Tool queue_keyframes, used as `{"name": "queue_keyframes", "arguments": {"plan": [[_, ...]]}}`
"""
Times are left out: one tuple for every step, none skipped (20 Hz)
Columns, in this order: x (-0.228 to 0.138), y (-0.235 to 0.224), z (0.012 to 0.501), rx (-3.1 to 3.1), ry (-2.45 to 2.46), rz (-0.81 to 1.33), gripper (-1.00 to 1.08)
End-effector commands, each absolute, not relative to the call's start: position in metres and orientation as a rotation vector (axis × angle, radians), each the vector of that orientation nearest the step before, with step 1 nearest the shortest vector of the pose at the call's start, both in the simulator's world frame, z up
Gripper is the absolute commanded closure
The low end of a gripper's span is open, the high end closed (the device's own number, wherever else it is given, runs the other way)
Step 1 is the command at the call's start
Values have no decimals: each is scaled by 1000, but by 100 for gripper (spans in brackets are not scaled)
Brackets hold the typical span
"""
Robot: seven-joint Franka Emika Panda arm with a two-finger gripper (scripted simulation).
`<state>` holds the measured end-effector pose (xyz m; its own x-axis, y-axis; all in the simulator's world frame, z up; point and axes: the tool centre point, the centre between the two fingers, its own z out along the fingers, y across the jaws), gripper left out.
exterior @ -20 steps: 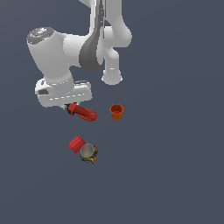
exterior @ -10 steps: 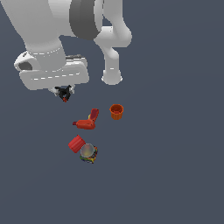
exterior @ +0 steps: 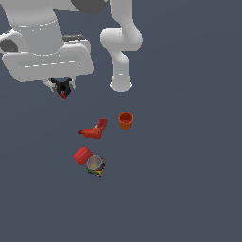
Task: Pick up a designated object from a clutter of objects.
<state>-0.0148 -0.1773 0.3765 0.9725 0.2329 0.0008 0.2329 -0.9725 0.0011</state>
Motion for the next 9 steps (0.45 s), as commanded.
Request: {"name": "queue_keyframes", "arguments": {"plan": [[-13, -177, 385, 3120, 369, 0, 108], [-13, -177, 387, 3120, 369, 0, 108], [-12, -177, 388, 3120, 369, 0, 108], [-12, -177, 389, 3120, 369, 0, 108], [-12, -177, 390, 3120, 369, 0, 108], [-12, -177, 390, 3120, 369, 0, 108], [-12, -177, 389, 3120, 369, 0, 108], [-12, -177, 388, 3120, 369, 0, 108], [-11, -177, 388, 3120, 369, 0, 108]]}}
